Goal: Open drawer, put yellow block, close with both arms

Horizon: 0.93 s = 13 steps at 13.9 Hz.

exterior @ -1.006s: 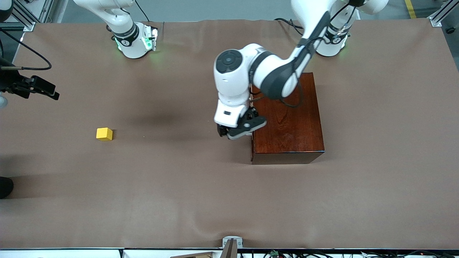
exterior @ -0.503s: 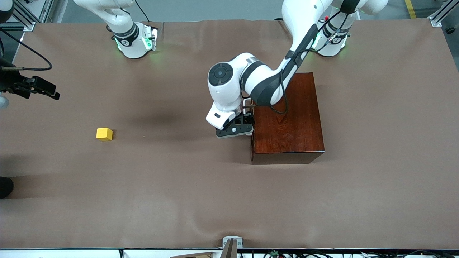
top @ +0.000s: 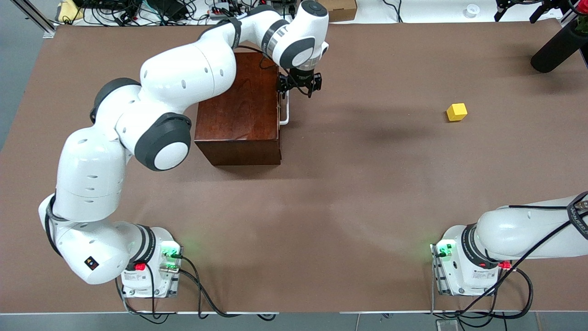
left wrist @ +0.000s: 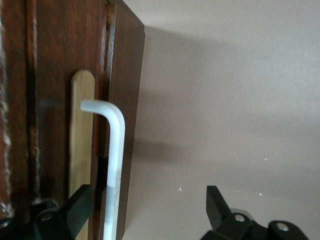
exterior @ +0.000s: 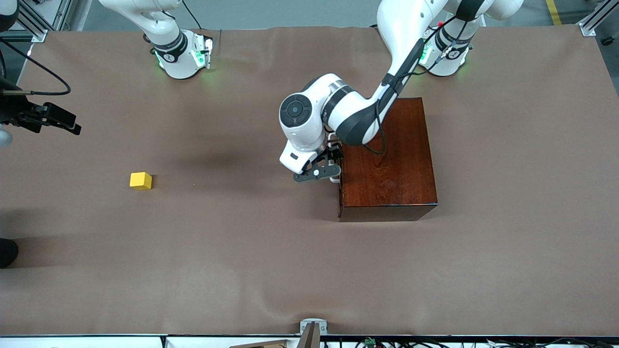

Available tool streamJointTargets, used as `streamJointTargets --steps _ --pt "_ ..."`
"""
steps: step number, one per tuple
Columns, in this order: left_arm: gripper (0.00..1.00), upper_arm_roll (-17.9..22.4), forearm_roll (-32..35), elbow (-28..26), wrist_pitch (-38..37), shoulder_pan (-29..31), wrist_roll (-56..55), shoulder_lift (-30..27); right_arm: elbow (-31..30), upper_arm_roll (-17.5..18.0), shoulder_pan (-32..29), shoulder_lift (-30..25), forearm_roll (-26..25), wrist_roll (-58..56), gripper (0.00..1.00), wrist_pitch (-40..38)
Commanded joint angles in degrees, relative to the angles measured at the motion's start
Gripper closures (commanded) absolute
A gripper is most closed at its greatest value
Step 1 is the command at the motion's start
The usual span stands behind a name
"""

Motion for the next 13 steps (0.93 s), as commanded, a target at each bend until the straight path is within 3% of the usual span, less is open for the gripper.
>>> streamJointTargets --steps 1,13 --pt "0.0 0.35 -1.32 1.51 -1.66 -0.83 0.85 1.71 -0.67 -0.19 0.42 -1.01 -0.76 0.32 0.0 -0.21" --pt "0.0 0.35 -2.56 1.51 3.17 -1.62 -4.85 3.21 -0.76 -0.28 0.06 -1.01 -0.76 -0.21 0.0 -0.3"
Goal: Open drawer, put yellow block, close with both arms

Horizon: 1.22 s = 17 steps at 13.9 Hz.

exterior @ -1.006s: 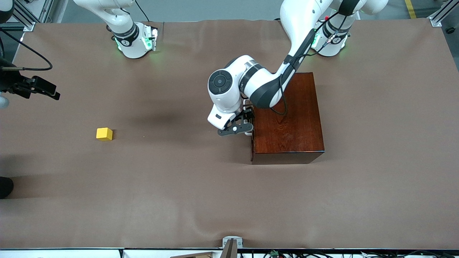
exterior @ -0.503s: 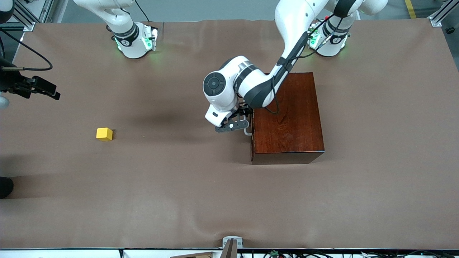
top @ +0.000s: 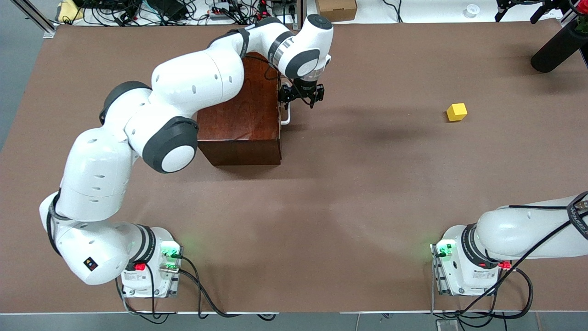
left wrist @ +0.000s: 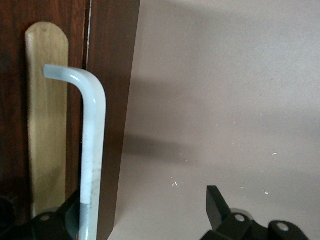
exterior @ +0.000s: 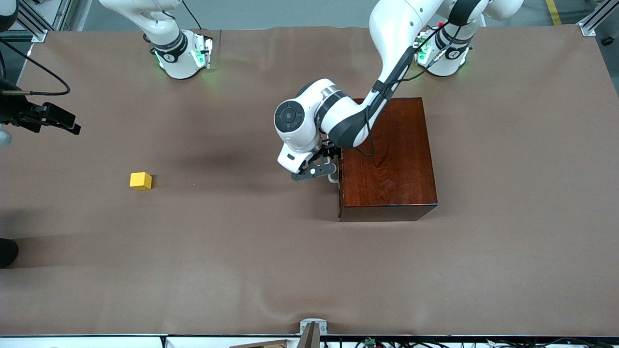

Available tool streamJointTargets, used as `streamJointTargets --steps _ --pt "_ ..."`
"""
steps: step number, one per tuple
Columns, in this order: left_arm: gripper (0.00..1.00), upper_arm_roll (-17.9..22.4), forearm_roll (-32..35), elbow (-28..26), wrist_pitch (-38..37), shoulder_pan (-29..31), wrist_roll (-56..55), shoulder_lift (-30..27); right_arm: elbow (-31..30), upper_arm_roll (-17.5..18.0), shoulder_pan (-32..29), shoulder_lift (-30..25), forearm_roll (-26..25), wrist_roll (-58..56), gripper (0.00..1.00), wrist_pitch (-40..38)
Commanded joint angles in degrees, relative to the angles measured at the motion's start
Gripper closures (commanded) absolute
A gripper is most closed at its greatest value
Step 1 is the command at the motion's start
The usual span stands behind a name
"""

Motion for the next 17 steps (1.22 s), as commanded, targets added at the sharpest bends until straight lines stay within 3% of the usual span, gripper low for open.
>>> streamJointTargets --steps 1,17 --pt "0.0 0.31 -1.2 1.38 3.13 -0.78 -1.96 0.79 -0.7 -0.07 0.07 -1.01 -0.76 -0.2 0.0 -0.16" --pt "0.0 0.4 -1.2 1.56 20.0 -2.26 -10.4 3.33 -0.79 -0.07 0.15 -1.01 -0.76 -0.2 0.0 -0.08"
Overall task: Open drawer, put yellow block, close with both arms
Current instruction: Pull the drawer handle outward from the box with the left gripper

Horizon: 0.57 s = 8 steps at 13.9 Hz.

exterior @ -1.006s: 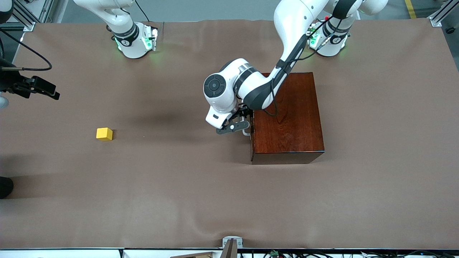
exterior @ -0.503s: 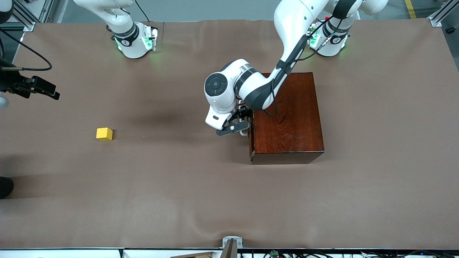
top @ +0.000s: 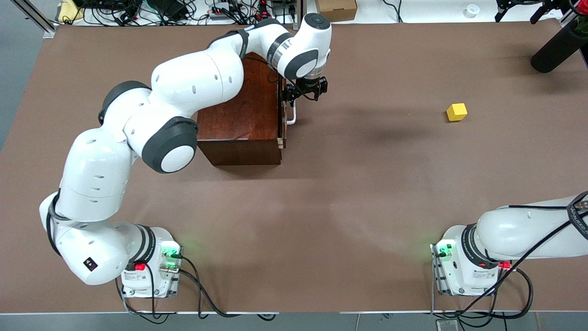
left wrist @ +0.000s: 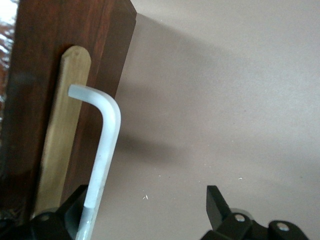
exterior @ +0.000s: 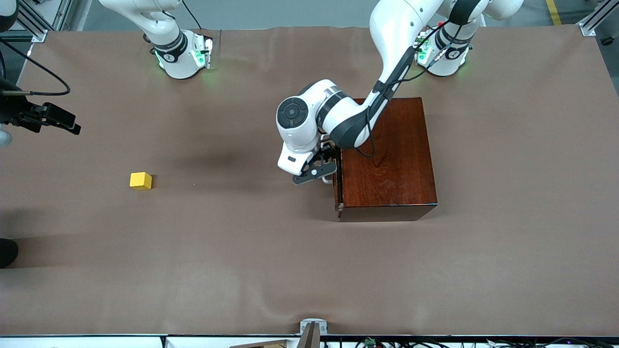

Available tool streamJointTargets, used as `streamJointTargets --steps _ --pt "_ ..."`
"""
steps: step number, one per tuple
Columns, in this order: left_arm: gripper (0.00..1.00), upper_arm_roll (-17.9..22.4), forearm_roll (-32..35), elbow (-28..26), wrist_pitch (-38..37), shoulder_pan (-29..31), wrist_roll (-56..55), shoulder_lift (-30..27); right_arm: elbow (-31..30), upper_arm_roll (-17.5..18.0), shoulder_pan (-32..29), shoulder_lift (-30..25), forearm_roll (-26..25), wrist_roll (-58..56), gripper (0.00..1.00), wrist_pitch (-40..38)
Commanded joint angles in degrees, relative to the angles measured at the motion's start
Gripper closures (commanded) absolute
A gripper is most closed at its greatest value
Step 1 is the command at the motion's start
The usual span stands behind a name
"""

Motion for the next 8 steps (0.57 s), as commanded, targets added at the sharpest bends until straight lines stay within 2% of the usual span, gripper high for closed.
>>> streamJointTargets --steps 1,8 --pt "0.0 -0.11 -1.21 2.82 13.46 -2.1 -2.83 3.69 -0.73 -0.06 0.07 -1.0 -0.76 -0.2 0.0 -0.16" --pt "0.0 -0.11 -1.21 2.91 18.73 -2.54 -3.8 3.96 -0.99 -0.06 0.07 -1.0 -0.76 -0.2 0.0 -0.07"
